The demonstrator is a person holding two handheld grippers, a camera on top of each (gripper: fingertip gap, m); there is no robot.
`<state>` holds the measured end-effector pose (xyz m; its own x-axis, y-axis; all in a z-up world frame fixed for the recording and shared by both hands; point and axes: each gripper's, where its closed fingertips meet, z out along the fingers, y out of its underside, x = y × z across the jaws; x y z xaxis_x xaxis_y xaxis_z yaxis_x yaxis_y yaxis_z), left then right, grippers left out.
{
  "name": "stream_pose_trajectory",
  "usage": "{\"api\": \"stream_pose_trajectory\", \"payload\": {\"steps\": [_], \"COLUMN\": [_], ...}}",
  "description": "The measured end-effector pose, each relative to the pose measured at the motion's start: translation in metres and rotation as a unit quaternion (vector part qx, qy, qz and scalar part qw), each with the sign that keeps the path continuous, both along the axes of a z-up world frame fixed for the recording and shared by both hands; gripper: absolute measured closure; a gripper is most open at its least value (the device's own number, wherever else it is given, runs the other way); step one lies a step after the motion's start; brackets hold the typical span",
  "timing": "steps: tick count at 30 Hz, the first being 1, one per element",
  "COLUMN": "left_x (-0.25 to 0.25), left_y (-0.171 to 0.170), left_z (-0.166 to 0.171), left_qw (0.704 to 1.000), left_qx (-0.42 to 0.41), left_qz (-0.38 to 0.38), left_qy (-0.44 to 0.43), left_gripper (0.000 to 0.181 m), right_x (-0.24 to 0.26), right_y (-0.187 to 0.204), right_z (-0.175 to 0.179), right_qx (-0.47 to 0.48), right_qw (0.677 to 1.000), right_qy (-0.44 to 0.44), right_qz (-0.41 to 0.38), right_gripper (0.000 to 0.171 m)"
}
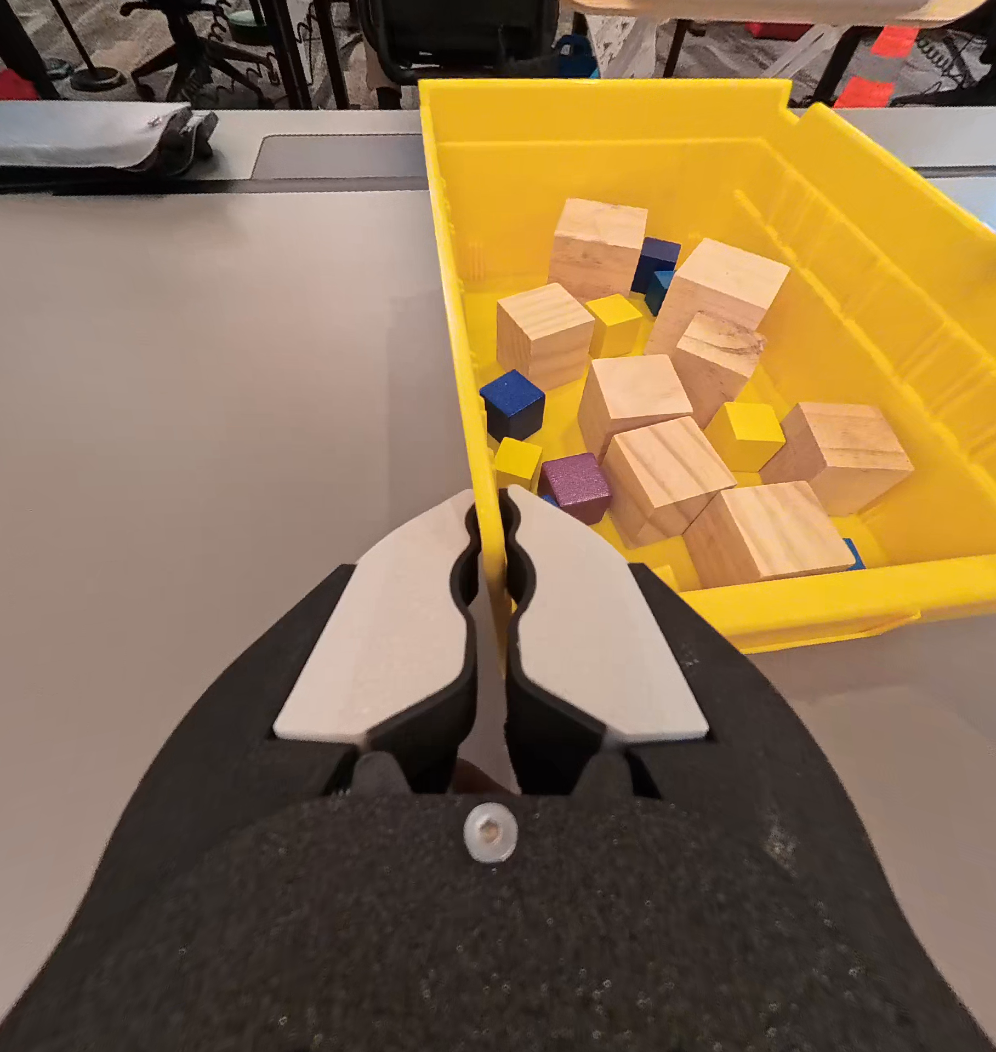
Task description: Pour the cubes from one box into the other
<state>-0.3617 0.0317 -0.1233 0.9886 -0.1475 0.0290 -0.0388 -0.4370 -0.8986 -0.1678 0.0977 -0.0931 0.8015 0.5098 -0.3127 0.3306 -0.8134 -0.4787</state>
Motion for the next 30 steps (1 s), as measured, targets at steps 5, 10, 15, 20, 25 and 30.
{"api": "stream_pose_trajectory", "payload": {"steps": [5, 10, 15, 20, 25, 30], "left_x": [0.000, 0.008, 0.045, 0.125, 0.213, 0.311], "left_y": [0.000, -0.003, -0.009, 0.003, 0.016, 0.016], "left_z": [0.000, 0.005, 0.018, 0.049, 0.112, 0.167], "left_qw": [1.000, 1.000, 1.000, 0.999, 0.993, 0.982], "left_qx": [0.000, 0.002, -0.014, -0.001, 0.035, 0.049], "left_qz": [0.005, 0.012, 0.002, -0.045, -0.090, -0.145], "left_qy": [-0.006, -0.011, -0.014, -0.028, -0.073, -0.107], "left_gripper": [0.177, 0.177, 0.177, 0.176, 0.176, 0.175], "right_x": [-0.001, 0.005, 0.040, 0.123, 0.215, 0.318], "right_y": [0.019, 0.012, 0.008, 0.017, 0.015, -0.005], "right_z": [-0.031, -0.048, -0.034, 0.021, 0.102, 0.169], "right_qx": [-0.087, -0.105, -0.134, -0.106, -0.079, -0.066], "right_qw": [0.991, 0.975, 0.966, 0.950, 0.943, 0.929], "right_qy": [-0.075, -0.185, -0.212, -0.282, -0.296, -0.313], "right_qz": [-0.063, -0.059, -0.062, -0.082, -0.130, -0.187], "right_gripper": [0.142, 0.166, 0.167, 0.166, 0.166, 0.166]}}
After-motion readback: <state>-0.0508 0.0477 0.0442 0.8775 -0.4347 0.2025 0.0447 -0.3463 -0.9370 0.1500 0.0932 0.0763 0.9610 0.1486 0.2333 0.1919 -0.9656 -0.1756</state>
